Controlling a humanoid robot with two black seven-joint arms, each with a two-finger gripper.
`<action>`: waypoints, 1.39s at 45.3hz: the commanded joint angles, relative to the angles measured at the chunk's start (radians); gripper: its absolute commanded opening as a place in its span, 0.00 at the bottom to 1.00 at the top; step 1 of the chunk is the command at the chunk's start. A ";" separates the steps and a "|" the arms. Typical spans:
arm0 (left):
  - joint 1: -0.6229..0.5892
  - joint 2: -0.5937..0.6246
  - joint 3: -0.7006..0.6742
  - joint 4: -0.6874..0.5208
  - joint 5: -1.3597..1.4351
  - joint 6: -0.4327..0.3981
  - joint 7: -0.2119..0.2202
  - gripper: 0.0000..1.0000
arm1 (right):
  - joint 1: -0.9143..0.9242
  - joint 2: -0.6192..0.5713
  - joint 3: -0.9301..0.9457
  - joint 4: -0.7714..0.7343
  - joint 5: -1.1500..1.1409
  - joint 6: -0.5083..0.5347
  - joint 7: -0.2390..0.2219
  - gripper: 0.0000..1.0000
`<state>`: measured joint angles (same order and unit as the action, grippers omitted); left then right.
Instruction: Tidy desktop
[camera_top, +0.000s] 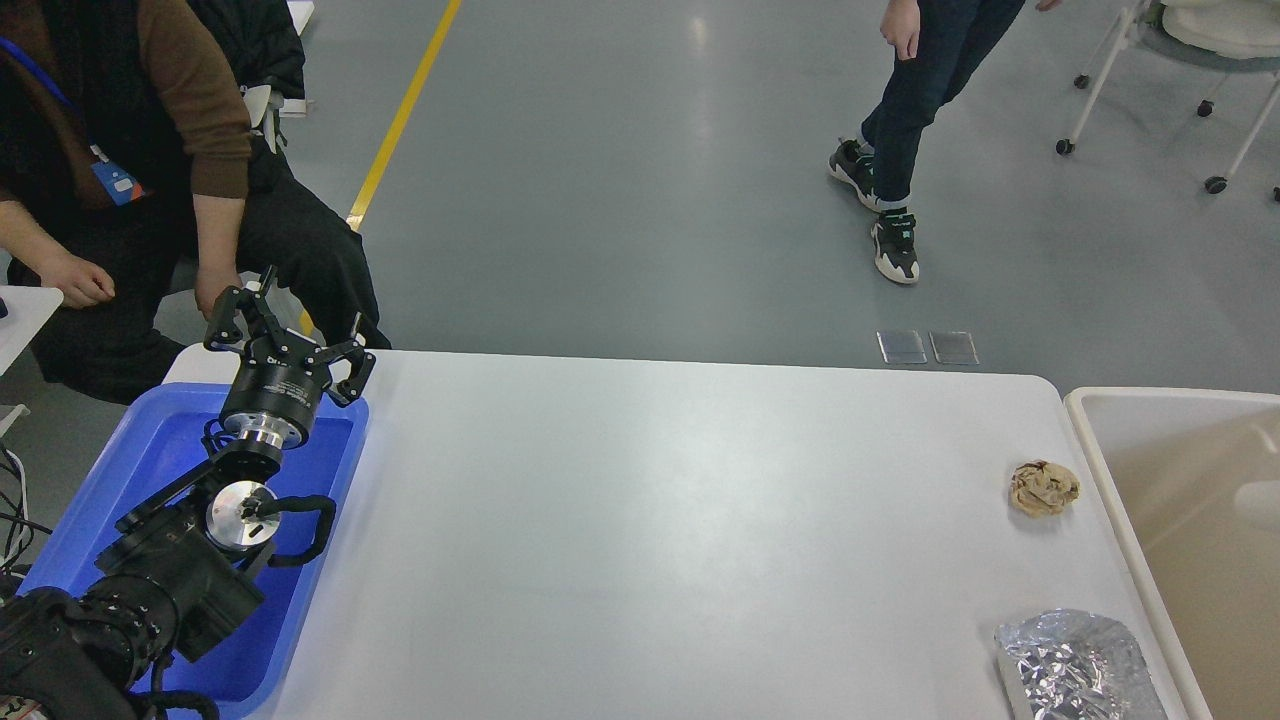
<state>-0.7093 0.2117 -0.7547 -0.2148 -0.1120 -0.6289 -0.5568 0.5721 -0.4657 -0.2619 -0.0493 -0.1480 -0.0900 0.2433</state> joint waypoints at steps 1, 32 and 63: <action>0.001 0.000 0.000 0.000 0.000 0.000 0.000 1.00 | -0.031 0.027 0.012 0.002 0.001 -0.010 -0.001 0.00; -0.001 0.000 0.000 0.000 0.000 0.000 0.000 1.00 | -0.038 0.042 0.101 0.002 0.016 -0.023 0.001 0.98; 0.001 0.000 0.000 0.000 0.000 0.000 0.000 1.00 | 0.093 0.042 0.357 0.009 0.061 -0.002 0.001 1.00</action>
<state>-0.7091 0.2117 -0.7547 -0.2148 -0.1120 -0.6289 -0.5568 0.5872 -0.4244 -0.0977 -0.0431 -0.1249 -0.0978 0.2428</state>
